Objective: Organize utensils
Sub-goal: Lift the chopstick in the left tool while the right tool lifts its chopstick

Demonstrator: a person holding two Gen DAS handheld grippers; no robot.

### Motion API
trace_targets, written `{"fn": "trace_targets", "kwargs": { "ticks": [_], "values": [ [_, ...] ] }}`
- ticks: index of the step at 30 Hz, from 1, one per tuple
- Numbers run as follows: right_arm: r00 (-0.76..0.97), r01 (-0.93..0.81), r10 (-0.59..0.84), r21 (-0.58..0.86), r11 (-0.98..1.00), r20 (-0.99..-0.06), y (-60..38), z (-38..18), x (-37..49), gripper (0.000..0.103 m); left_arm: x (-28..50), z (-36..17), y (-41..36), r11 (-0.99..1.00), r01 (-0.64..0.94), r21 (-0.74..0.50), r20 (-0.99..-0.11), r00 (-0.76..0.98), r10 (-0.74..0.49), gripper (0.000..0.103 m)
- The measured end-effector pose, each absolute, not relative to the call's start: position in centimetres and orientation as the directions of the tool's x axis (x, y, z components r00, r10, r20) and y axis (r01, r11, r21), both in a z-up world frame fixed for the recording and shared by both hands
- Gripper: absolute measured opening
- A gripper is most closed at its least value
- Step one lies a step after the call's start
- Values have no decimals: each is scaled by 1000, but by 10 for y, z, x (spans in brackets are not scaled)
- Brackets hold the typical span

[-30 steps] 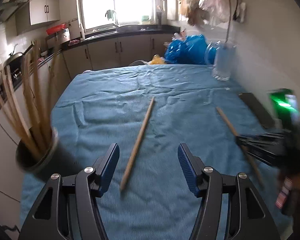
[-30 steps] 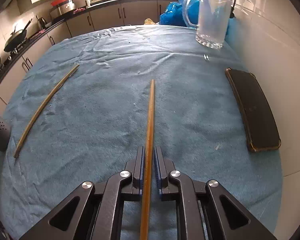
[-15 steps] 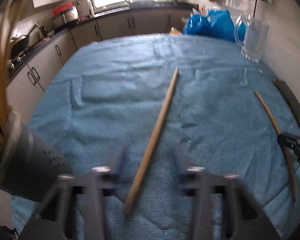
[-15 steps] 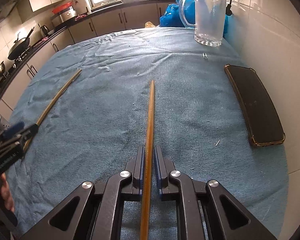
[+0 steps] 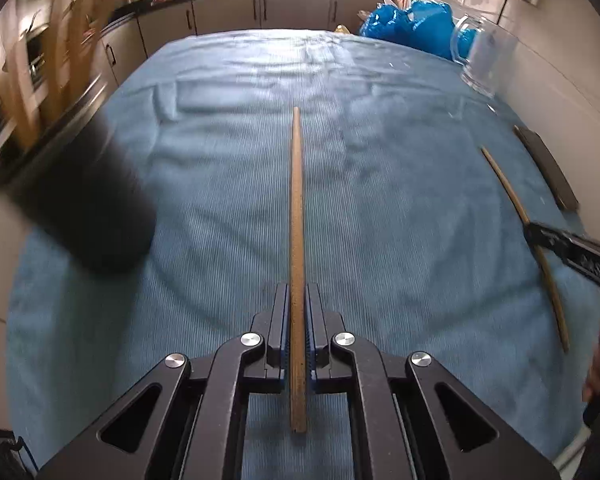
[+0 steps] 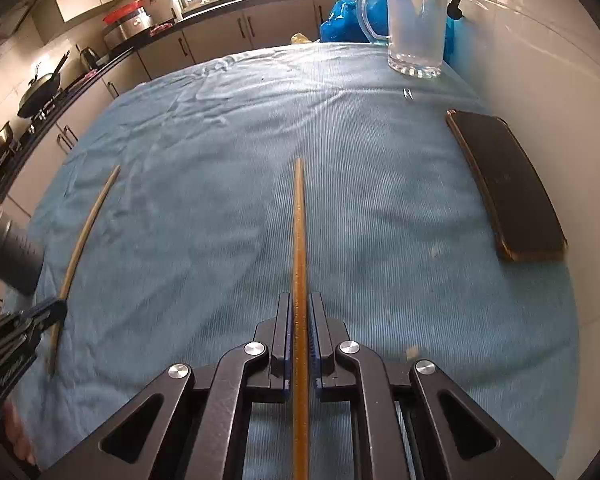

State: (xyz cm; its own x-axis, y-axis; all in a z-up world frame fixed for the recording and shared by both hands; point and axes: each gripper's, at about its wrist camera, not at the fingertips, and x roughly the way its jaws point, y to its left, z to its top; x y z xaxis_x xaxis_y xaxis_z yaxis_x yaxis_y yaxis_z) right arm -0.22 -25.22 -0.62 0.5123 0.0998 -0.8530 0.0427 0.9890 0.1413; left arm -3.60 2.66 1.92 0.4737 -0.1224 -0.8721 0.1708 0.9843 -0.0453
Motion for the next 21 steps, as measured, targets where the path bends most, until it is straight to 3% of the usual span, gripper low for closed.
{"fn": "trace_targets", "kwargs": {
  "ticks": [7, 9, 13, 15, 17, 21],
  "values": [
    [478, 21, 106, 132, 991, -872, -244, -7, -55, 9, -96, 24, 42, 959, 245, -142, -890, 393, -232, 7],
    [470, 14, 105, 126, 992, -876, -241, -7, -68, 13, -104, 28, 47, 953, 258, -159, -886, 389, -253, 7],
    [461, -3, 118, 131, 991, -880, -239, -5, -72, 26, -110, 45, 49, 947, 279, -160, -863, 427, -272, 8],
    [447, 4, 122, 139, 990, -886, -239, -5, -68, 30, -105, 50, 50, 948, 277, -155, -857, 439, -269, 17],
    [431, -1, 116, 127, 992, -895, -237, -6, -61, 30, -94, 55, 48, 951, 280, -133, -856, 452, -253, 22],
    [403, -17, 82, 82, 996, -911, -232, -6, -38, 30, -65, 52, 35, 956, 288, -63, -869, 456, -195, 23]
  ]
}}
